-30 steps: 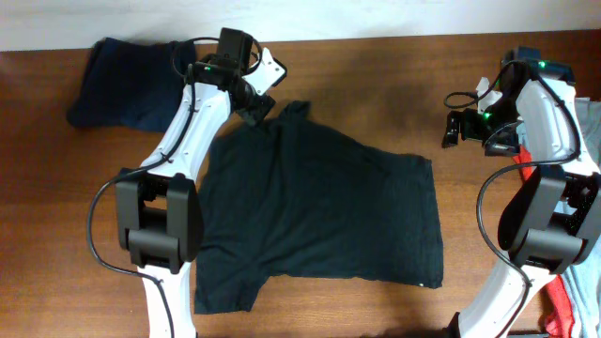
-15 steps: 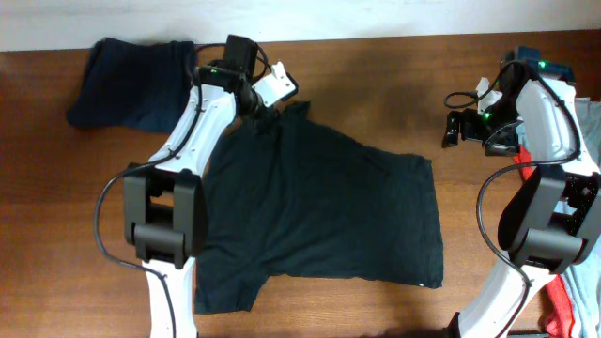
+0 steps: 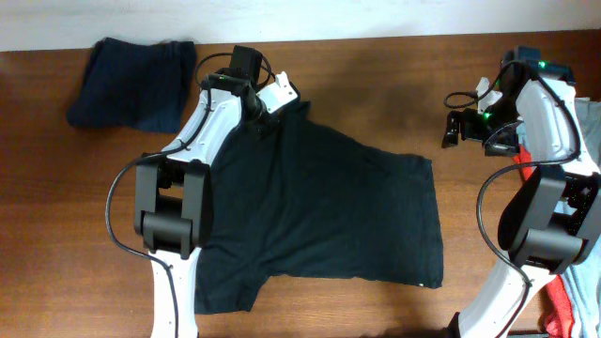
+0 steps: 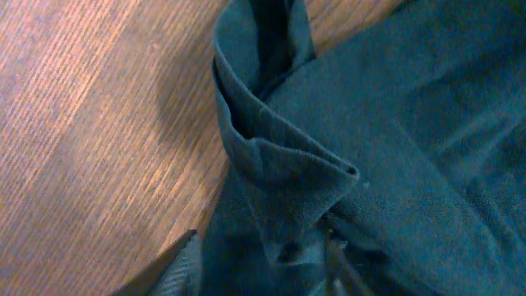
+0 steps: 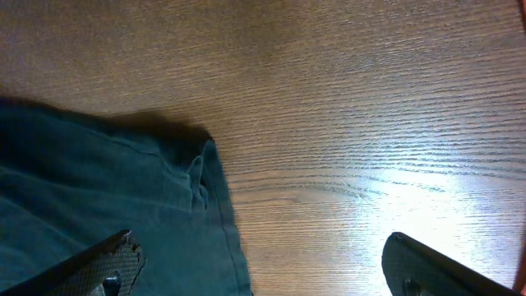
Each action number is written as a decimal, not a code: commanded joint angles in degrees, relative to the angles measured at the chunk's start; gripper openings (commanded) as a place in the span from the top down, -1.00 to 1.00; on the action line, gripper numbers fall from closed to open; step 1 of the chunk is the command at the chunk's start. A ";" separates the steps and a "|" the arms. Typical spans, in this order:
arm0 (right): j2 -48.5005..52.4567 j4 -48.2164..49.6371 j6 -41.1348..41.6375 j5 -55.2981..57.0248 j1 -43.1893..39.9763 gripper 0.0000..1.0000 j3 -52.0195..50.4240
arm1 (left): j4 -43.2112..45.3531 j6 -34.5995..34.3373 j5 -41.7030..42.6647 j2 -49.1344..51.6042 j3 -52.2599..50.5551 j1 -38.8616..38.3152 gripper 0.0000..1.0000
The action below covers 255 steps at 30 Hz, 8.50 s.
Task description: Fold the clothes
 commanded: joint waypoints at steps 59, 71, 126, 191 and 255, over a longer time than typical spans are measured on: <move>-1.38 -0.02 0.00 -0.31 0.11 -0.97 0.90 | 2.47 -3.17 -7.32 1.51 6.38 -2.08 0.98; -1.38 0.00 0.00 -0.31 0.11 -0.97 0.90 | 12.83 -3.15 -13.75 1.53 6.75 -1.79 0.99; -1.38 0.00 0.00 -0.31 0.11 -0.97 0.90 | -32.65 -34.51 -7.02 5.16 24.39 6.25 0.62; -1.38 -0.07 0.04 -1.03 0.15 -0.97 0.90 | -20.09 -44.59 -7.04 -8.24 16.68 10.21 -0.99; -1.31 33.99 1.57 -4.52 14.10 0.82 -23.91 | -20.09 -44.59 -7.04 -8.24 16.68 10.16 -0.99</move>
